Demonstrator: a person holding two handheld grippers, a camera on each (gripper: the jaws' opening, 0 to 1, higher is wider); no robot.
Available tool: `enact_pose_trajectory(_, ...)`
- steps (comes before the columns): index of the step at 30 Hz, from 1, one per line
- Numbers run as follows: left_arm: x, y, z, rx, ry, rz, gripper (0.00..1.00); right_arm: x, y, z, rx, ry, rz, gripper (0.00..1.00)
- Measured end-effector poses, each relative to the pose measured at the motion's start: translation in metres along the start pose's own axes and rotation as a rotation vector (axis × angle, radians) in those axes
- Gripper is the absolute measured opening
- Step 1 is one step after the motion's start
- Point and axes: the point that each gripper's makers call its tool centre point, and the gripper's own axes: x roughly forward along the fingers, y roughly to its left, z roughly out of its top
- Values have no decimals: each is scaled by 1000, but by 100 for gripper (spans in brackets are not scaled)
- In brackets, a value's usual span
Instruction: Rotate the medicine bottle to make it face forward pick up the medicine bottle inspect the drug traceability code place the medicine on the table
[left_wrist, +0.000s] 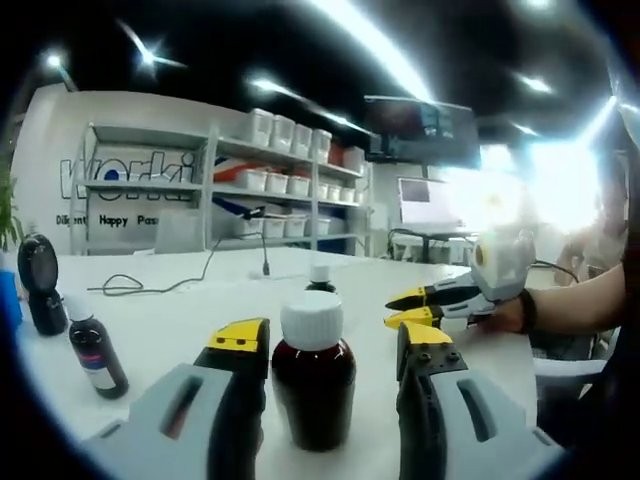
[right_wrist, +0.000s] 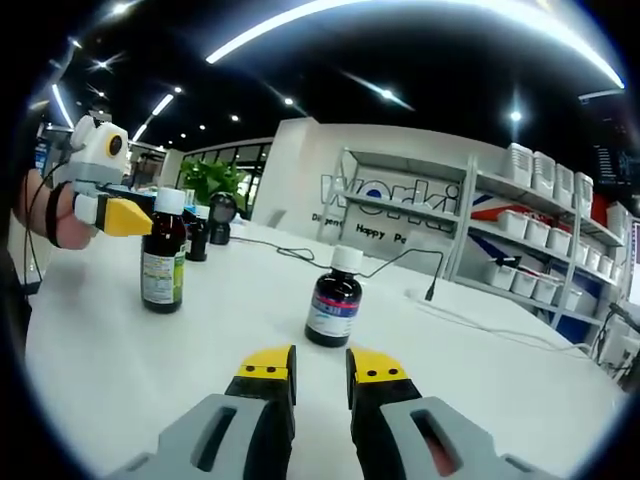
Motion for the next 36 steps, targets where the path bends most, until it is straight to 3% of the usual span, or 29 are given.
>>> enact_pose_trajectory(5,0,6,17,6,-15,22,42,0,0,-2,-6,4,1,16)
enact_pose_trajectory(13,-4,13,46,-52,-61,28,40,1,0,-4,-15,10,2,16)
enact_pose_trajectory(19,-11,37,63,-60,-90,67,40,1,0,-4,-18,10,3,16)
enact_pose_trajectory(30,-36,91,79,-13,-106,134,38,0,1,-3,-24,13,2,16)
enact_pose_trajectory(36,-54,106,77,28,-101,133,38,1,0,-3,-19,12,1,16)
